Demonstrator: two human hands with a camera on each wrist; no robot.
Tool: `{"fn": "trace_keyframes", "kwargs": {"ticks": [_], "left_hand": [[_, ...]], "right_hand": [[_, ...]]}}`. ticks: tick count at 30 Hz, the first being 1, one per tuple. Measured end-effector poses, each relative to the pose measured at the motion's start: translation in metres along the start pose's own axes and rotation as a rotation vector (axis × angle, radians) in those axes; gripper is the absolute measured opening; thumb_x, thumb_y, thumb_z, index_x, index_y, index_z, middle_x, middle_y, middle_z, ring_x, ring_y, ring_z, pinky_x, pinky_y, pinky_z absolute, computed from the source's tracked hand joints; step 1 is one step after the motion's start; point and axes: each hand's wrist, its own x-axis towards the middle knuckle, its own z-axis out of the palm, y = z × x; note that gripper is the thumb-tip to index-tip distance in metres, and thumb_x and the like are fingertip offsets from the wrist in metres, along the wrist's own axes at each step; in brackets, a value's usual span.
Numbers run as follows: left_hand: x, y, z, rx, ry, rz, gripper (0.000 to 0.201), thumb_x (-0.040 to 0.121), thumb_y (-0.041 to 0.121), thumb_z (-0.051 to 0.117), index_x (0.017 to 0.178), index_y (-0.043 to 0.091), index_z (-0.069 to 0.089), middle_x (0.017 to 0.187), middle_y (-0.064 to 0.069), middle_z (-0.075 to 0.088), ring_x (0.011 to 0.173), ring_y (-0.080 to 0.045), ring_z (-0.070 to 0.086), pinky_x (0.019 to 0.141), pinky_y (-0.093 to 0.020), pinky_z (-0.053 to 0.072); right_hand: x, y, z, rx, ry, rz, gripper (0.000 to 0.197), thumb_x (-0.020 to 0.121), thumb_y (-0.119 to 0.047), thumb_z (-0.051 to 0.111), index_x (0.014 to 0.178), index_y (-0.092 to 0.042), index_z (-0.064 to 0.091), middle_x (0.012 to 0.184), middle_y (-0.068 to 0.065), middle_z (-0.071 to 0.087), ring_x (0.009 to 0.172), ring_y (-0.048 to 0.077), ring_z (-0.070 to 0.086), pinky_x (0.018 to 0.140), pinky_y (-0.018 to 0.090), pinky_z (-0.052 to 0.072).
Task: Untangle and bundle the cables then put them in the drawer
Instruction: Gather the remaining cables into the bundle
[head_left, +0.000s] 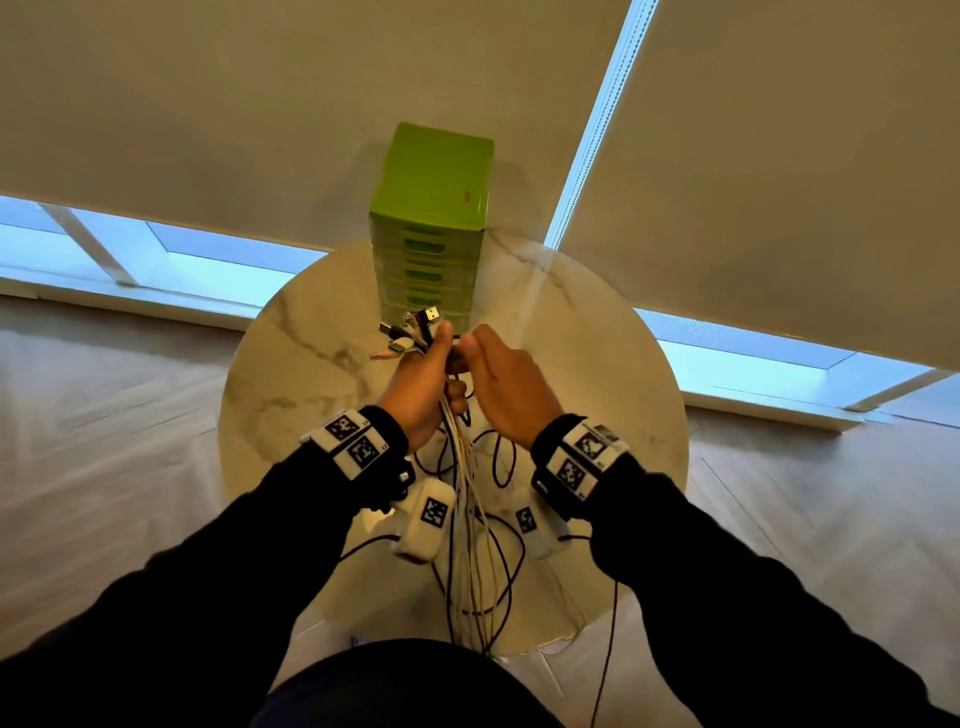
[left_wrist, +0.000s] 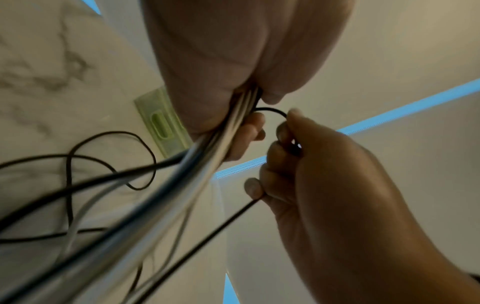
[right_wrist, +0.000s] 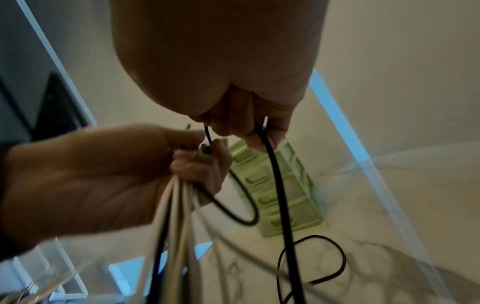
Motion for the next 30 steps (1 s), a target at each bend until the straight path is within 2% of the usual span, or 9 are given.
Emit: {"fn": "trace_keyframes", "kwargs": {"ticks": [3,11,14,16,18,22,25,27,30], "left_hand": [[0.002,-0.001,-0.004,-0.07,0.053,0.014,0.044,0.104,0.046,0.046,0.097,0.006,0.065,0.085,-0.009,0.072,0.082,-0.023,0.071,0.076,-0.037,0.056],[0.007,0.015,-0.025,-0.447,0.051,0.138,0.033,0.106,0.036,0.044,0.077,0.02,0.045,0.059,0.008,0.038,0.045,-0.007,0.038,0.047,-0.021,0.04],[0.01,0.032,-0.043,-0.394,0.001,0.193,0.033,0.105,0.039,0.045,0.078,0.021,0.047,0.058,0.009,0.034,0.041,-0.004,0.027,0.04,-0.019,0.025],[0.009,0.042,-0.051,-0.31,-0.014,0.226,0.033,0.105,0.039,0.045,0.078,0.021,0.047,0.058,0.009,0.034,0.041,-0.005,0.025,0.041,-0.021,0.023],[0.006,0.045,-0.051,-0.155,-0.034,0.252,0.032,0.106,0.037,0.044,0.078,0.022,0.047,0.059,0.009,0.036,0.043,-0.006,0.025,0.043,-0.022,0.023],[-0.006,0.023,-0.031,0.204,-0.083,0.284,0.027,0.106,0.039,0.045,0.086,0.022,0.051,0.069,0.009,0.046,0.051,-0.003,0.036,0.051,-0.02,0.031],[-0.008,-0.001,-0.014,0.375,0.011,0.329,0.031,0.102,0.044,0.053,0.105,0.015,0.063,0.086,0.006,0.061,0.069,0.0,0.054,0.067,-0.015,0.044],[-0.008,-0.005,-0.003,0.262,0.061,0.284,0.035,0.102,0.04,0.054,0.104,0.008,0.066,0.082,0.002,0.062,0.063,-0.005,0.051,0.06,-0.016,0.041],[-0.003,-0.004,0.0,0.212,0.144,0.183,0.068,0.085,0.072,0.057,0.113,0.011,0.068,0.077,0.003,0.062,0.062,-0.013,0.049,0.059,-0.029,0.041]], "right_hand": [[-0.008,0.002,0.015,0.011,-0.103,-0.09,0.036,0.108,-0.046,0.024,0.133,-0.03,0.045,0.094,0.006,0.072,0.075,0.023,0.066,0.07,0.038,0.052],[-0.044,0.063,-0.004,0.147,-0.55,0.076,0.031,0.108,-0.042,0.032,0.08,-0.034,0.043,0.073,-0.012,0.044,0.061,-0.001,0.041,0.068,0.016,0.037],[-0.059,0.098,-0.019,0.028,-0.664,0.215,0.03,0.106,-0.05,0.032,0.083,-0.036,0.045,0.077,-0.008,0.046,0.067,0.008,0.042,0.075,0.027,0.039],[-0.063,0.118,-0.03,-0.029,-0.698,0.362,0.025,0.106,-0.049,0.033,0.112,-0.036,0.054,0.1,-0.015,0.054,0.086,0.011,0.054,0.087,0.029,0.043],[-0.054,0.133,-0.04,-0.103,-0.631,0.449,0.04,0.106,-0.048,0.034,0.131,-0.024,0.053,0.123,-0.005,0.055,0.105,0.018,0.055,0.098,0.033,0.042],[-0.013,0.124,-0.047,-0.283,-0.307,0.395,0.035,0.107,-0.037,0.039,0.116,-0.009,0.059,0.119,0.018,0.062,0.115,0.037,0.057,0.094,0.038,0.04],[0.01,0.074,-0.043,-0.155,-0.067,0.26,0.029,0.107,-0.033,0.04,0.097,-0.01,0.053,0.089,0.015,0.061,0.087,0.035,0.058,0.072,0.037,0.037],[0.015,0.042,-0.035,-0.081,-0.008,0.175,0.028,0.107,-0.036,0.038,0.091,-0.016,0.048,0.075,0.006,0.055,0.072,0.03,0.055,0.064,0.036,0.036],[0.006,0.008,-0.019,-0.022,-0.045,0.023,0.023,0.108,-0.038,0.035,0.102,-0.024,0.052,0.075,-0.002,0.059,0.063,0.016,0.054,0.059,0.033,0.039]]}}
